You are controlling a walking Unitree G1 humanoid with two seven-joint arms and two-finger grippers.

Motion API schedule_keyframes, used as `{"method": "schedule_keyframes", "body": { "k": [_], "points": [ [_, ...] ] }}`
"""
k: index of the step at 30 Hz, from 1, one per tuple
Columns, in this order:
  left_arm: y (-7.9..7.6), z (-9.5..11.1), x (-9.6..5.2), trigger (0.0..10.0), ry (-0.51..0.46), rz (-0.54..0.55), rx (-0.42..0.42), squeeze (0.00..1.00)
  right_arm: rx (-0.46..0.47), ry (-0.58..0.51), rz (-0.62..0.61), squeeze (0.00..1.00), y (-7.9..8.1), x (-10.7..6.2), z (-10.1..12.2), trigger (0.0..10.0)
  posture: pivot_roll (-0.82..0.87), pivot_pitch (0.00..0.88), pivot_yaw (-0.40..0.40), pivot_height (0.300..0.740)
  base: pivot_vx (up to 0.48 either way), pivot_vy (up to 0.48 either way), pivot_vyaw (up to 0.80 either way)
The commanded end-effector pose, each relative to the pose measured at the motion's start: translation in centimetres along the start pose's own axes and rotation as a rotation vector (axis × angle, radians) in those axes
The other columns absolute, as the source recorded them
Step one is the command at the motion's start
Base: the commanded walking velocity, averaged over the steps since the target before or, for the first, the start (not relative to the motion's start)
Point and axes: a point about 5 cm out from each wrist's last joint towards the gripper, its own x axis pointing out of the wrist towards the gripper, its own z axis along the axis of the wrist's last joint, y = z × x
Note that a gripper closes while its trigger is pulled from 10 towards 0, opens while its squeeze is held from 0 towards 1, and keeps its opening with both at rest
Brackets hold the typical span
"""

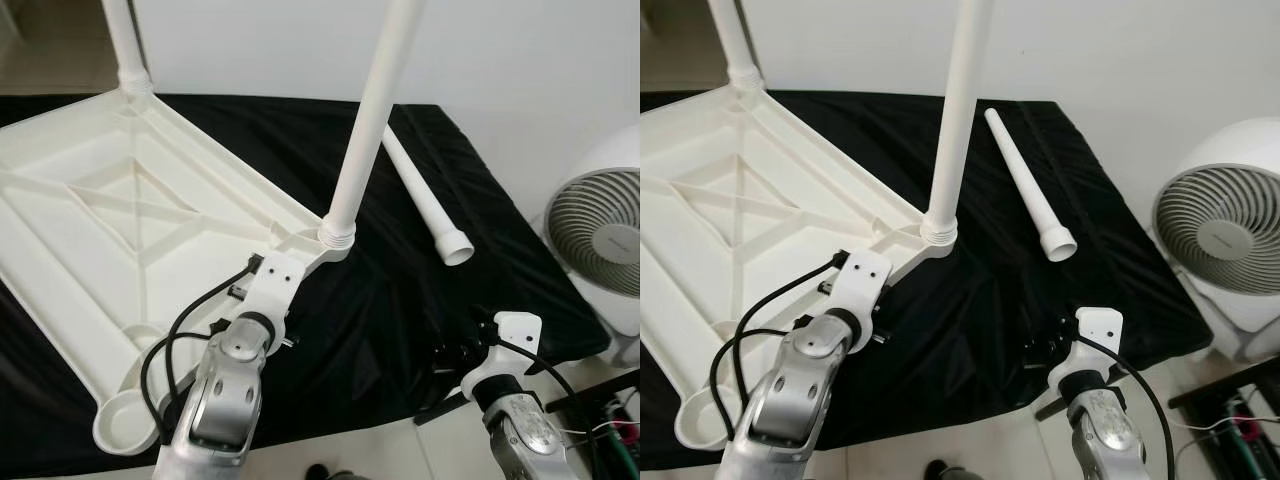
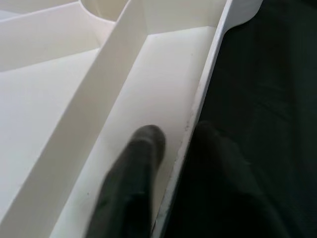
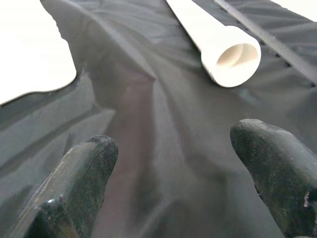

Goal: Building children table

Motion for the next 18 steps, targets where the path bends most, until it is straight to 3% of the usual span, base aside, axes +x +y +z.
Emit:
{"method": "schedule_keyframes", "body": {
  "k": [1,10,11,15,18],
  "points": [
    [1.1,0.2,0.1,10.0,-0.018,0.181,-0.02,1.0,-0.008,0.01,-0.043,0.0,-0.7,-0.4,-0.3,10.0,0.02,0.133,-0.071,0.74,0.0,0.0,0.0],
    [-0.7,2.0,0.6,10.0,-0.117,0.017,0.02,1.0,-0.006,0.001,-0.075,0.0,-0.8,-0.8,-0.5,10.0,0.0,0.125,-0.042,0.74,0.0,0.0,0.0],
    [-1.4,2.6,0.5,10.0,-0.159,-0.048,0.027,0.0,-0.004,-0.002,-0.079,0.0,-0.7,-0.7,-0.5,10.0,0.0,0.118,-0.034,0.74,0.0,0.0,0.0],
    [-2.9,4.5,-0.7,10.0,-0.316,-0.258,0.013,0.0,-0.005,-0.015,-0.083,0.0,-0.7,-0.2,-0.4,10.0,0.01,0.11,-0.036,0.74,0.0,0.0,0.0],
    [-1.8,4.7,-0.7,10.0,-0.347,-0.251,-0.009,0.0,-0.004,-0.02,-0.079,0.0,-0.5,0.2,-0.5,10.0,0.02,0.106,-0.039,0.74,0.0,0.0,0.0]
  ]
}}
